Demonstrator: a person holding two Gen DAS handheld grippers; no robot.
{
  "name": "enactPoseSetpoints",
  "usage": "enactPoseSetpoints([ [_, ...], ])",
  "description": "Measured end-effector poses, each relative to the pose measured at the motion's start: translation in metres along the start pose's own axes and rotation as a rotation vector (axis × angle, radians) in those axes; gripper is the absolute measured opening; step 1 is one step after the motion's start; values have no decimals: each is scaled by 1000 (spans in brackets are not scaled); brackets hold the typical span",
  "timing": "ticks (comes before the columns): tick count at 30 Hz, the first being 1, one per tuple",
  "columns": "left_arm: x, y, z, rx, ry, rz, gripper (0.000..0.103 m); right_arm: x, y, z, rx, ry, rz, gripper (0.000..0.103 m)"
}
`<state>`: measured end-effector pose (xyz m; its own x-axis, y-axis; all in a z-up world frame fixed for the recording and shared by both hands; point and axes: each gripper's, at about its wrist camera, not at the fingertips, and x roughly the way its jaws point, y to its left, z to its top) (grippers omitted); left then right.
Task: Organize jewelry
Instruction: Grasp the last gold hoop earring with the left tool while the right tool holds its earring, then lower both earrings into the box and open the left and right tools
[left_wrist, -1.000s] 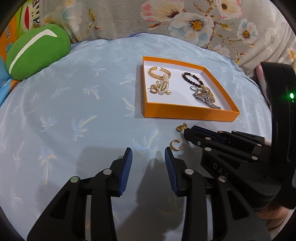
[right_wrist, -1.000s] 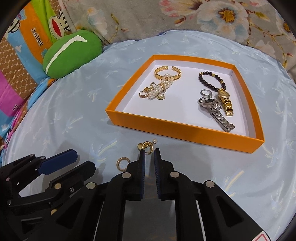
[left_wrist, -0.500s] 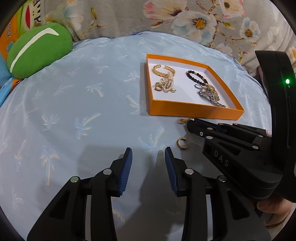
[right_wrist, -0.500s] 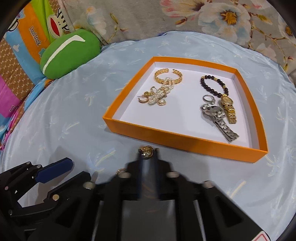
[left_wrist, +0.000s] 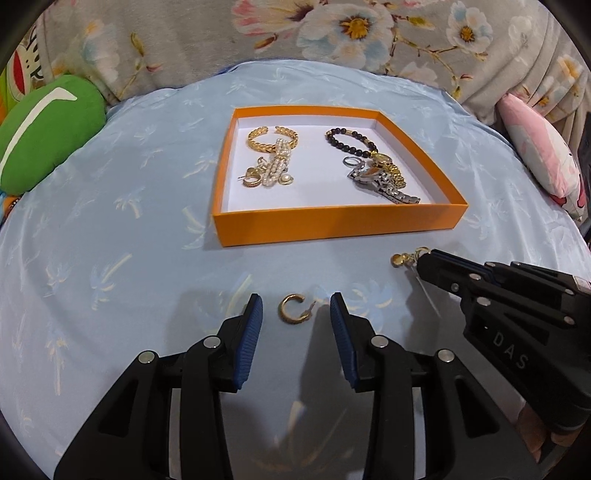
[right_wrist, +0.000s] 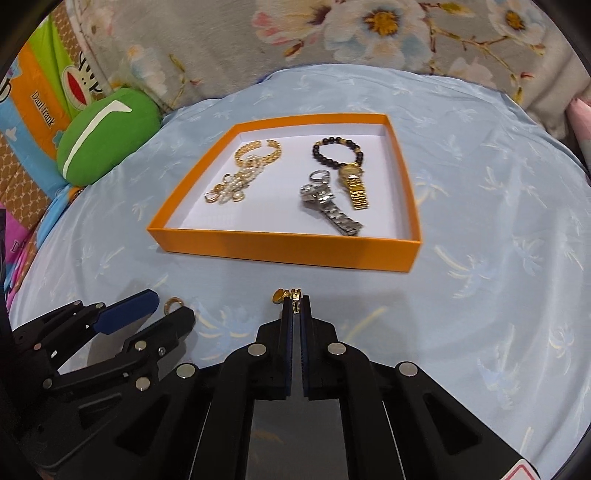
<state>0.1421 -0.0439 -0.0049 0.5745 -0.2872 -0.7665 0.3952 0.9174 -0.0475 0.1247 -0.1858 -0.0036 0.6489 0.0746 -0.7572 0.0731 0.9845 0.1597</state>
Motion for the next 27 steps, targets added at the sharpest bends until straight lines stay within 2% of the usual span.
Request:
enactPoseSetpoints([
  [2, 1, -1, 0, 0, -4, 4, 33, -1, -1, -1, 2, -1, 1, 3],
  [5, 1, -1, 1, -2, -5, -4, 19, -2, 0, -1, -2, -6, 4, 3],
  [12, -1, 0, 2, -9, -4, -12, 19, -6, 3, -1, -6, -12, 6, 3],
  [27, -20, -2, 19, -5, -53, -15, 19, -29, -3, 16, -6, -70, 10, 3],
])
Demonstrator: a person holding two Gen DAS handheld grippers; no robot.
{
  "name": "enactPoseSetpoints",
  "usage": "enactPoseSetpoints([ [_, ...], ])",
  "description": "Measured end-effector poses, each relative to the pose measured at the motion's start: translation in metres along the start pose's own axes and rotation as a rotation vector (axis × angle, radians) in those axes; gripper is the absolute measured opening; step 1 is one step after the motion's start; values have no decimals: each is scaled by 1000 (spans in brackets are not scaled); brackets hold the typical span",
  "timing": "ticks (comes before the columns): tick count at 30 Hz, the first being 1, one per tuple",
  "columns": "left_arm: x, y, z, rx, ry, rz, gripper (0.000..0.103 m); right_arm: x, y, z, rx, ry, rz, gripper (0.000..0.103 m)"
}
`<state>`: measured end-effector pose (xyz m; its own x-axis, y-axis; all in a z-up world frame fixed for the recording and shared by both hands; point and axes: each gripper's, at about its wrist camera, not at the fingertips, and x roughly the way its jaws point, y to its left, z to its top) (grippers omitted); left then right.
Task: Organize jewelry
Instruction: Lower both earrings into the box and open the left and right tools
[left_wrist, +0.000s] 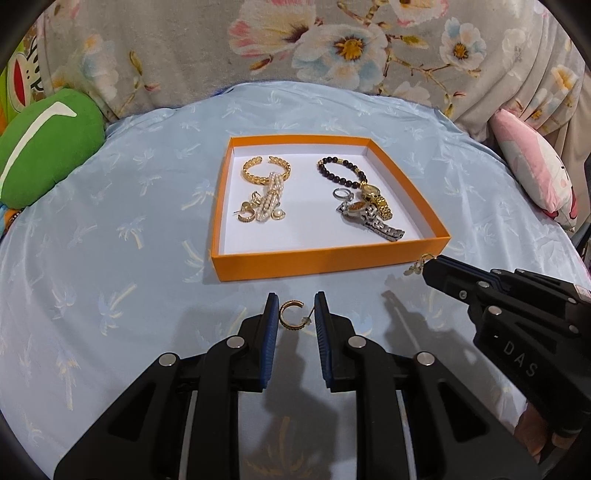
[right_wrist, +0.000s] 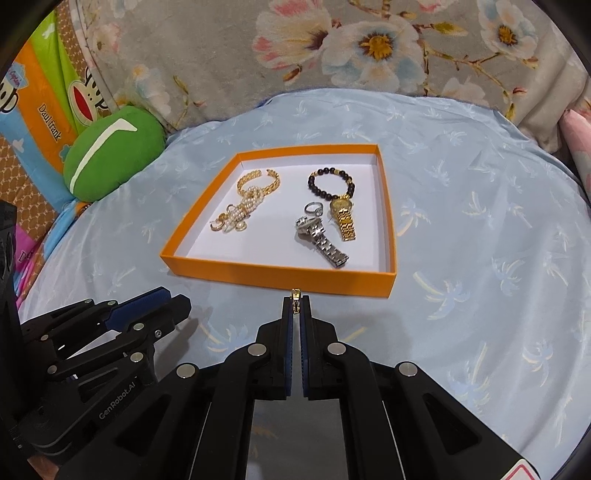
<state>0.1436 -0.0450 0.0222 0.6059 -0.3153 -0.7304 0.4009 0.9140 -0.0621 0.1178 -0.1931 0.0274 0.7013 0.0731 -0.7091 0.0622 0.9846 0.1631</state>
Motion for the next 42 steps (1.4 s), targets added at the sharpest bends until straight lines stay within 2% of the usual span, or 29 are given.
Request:
enactPoseSetpoints([
  [6, -3, 7, 12, -8, -18, 16, 19, -5, -5, 10, -1, -23, -5, 3],
  [14, -2, 18, 42, -10, -67, 50, 19, -6, -13, 41, 2, -67, -10, 3],
  [23, 23, 22, 85, -14, -104, 69, 19, 23, -13, 78, -14, -83, -16, 3],
  [32, 67, 19, 112, -5, -88, 75, 19, 67, -12, 100, -19, -52, 0, 3],
  [42, 102, 21, 115, -2, -50, 82, 19, 95, -14, 105, -32, -23, -2, 3],
])
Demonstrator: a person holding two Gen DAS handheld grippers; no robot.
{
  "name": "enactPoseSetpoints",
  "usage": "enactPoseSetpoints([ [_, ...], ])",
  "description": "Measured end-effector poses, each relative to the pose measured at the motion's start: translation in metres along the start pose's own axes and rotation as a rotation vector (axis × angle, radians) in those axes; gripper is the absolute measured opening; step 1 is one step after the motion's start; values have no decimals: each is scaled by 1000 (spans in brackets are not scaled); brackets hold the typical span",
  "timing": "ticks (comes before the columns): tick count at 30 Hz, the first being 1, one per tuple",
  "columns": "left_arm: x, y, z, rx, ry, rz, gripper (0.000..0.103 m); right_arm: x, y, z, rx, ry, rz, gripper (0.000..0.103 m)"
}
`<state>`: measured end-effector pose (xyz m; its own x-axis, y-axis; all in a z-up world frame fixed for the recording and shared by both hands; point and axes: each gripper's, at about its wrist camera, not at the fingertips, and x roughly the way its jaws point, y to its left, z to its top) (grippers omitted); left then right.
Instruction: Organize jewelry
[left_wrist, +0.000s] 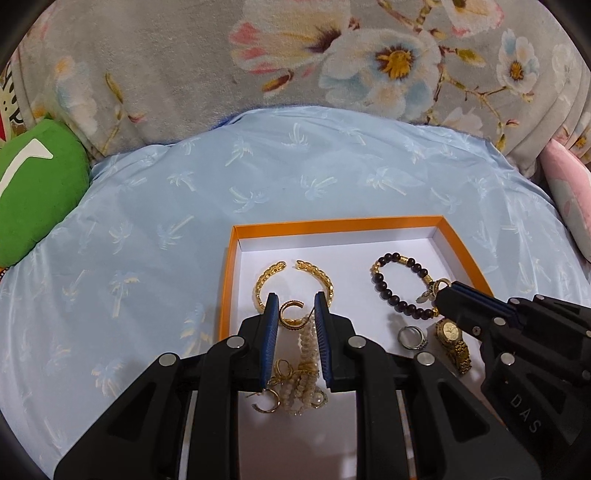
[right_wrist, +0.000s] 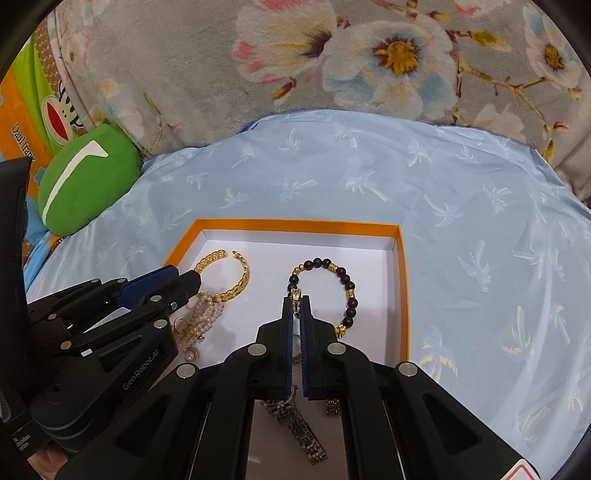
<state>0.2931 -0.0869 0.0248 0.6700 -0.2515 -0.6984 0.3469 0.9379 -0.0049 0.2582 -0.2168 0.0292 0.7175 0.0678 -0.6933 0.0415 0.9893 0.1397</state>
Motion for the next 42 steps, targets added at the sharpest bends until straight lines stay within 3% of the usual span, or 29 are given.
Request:
enactPoseSetpoints([
  [16, 13, -4, 1, 5, 17, 1, 20, 10, -1, -1, -6, 12, -28, 3],
  [21, 13, -3, 1, -5, 9, 13, 35, 8, -4, -1, 2, -3, -39, 7],
  [42, -1, -2, -8, -13, 1, 17, 35, -8, 0, -17, 6, -17, -51, 11],
])
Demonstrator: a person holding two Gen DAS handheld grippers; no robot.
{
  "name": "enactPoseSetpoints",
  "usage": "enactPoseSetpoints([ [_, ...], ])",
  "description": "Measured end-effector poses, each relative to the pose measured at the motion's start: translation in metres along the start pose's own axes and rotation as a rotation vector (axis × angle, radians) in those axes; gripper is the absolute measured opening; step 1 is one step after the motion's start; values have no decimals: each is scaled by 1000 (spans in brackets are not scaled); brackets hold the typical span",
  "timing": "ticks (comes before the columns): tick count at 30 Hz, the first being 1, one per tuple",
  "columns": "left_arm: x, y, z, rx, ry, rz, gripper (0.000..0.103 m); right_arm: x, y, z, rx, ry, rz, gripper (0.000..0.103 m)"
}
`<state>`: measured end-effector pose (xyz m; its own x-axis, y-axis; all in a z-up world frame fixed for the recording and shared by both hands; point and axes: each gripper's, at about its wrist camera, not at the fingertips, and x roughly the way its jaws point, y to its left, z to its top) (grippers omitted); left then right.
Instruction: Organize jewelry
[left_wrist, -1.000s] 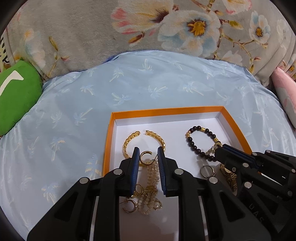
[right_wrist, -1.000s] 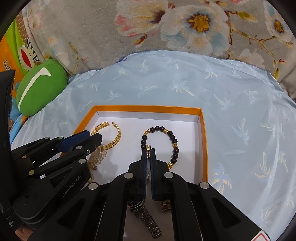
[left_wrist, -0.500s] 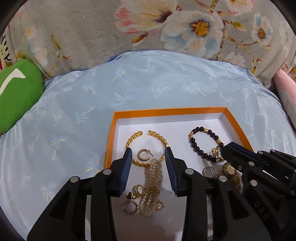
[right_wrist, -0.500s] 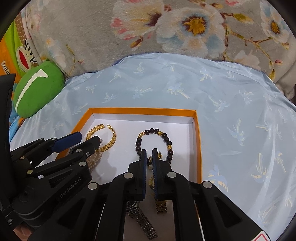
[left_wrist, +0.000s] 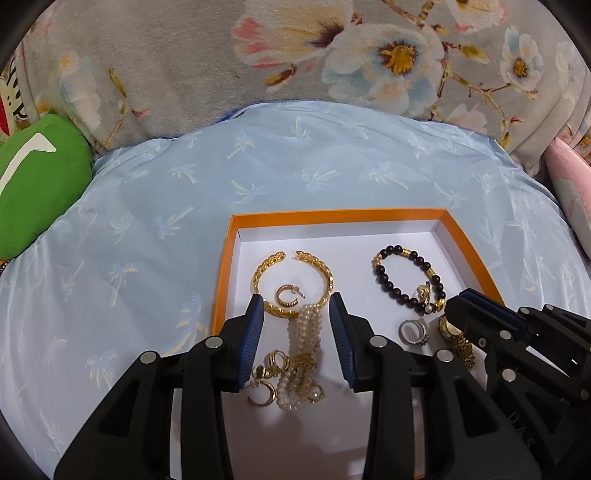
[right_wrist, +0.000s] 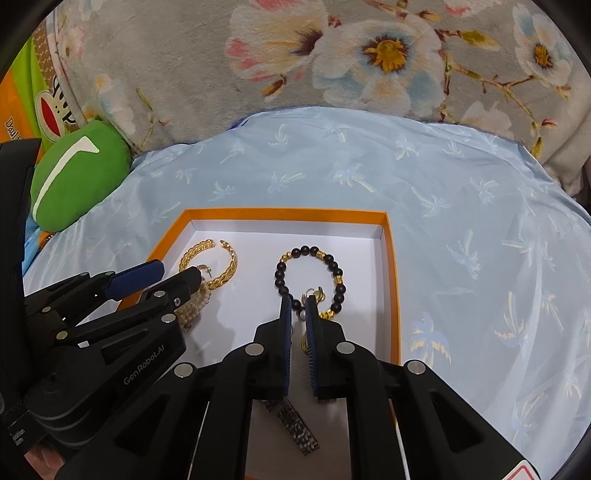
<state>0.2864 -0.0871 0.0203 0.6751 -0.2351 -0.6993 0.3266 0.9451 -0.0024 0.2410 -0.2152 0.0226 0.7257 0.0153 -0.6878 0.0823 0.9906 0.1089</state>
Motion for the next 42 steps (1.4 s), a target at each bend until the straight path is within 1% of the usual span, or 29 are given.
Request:
enactPoseSetpoints([
  [4, -9, 1, -11, -3, -2, 0, 35, -13, -1, -15, 8, -2, -15, 15],
  [11, -34, 5, -38, -4, 0, 7, 35, -42, -16, -44, 61, -4, -28, 16],
  [14, -42, 8, -48, -21, 7, 3, 35, -52, -20, -55, 77, -7, -33, 16],
  [17, -51, 9, -59, -31, 9, 4, 35, -61, -17, -65, 73, -14, -48, 18],
  [20, -60, 8, -69, -35, 5, 4, 35, -72, -11, -76, 58, -41, -75, 25],
  [21, -64, 6, -73, -23, -8, 23, 35, -74, -10, -78, 55, -41, -75, 26],
  [27, -84, -1, -84, -11, -46, 45, 37, -80, -4, -93, 54, -29, -66, 26],
  [30, -91, -1, -90, -22, -41, 39, 37, -84, 0, -98, 49, -30, -66, 27],
  [32, -93, 0, -95, -28, -36, 40, 37, -87, 2, -101, 44, -33, -71, 29],
  [34, -95, 1, -100, -34, -30, 49, 37, -89, 5, -106, 40, -36, -76, 36],
  [38, -96, 2, -109, -40, -28, 83, 47, -94, 11, -112, 26, -48, -95, 41],
  [41, -103, 3, -111, -51, -55, 106, 60, -100, 14, -114, 21, -75, -117, 51],
  [42, -105, 3, -111, -52, -66, 120, 64, -102, 15, -114, 17, -83, -125, 57],
])
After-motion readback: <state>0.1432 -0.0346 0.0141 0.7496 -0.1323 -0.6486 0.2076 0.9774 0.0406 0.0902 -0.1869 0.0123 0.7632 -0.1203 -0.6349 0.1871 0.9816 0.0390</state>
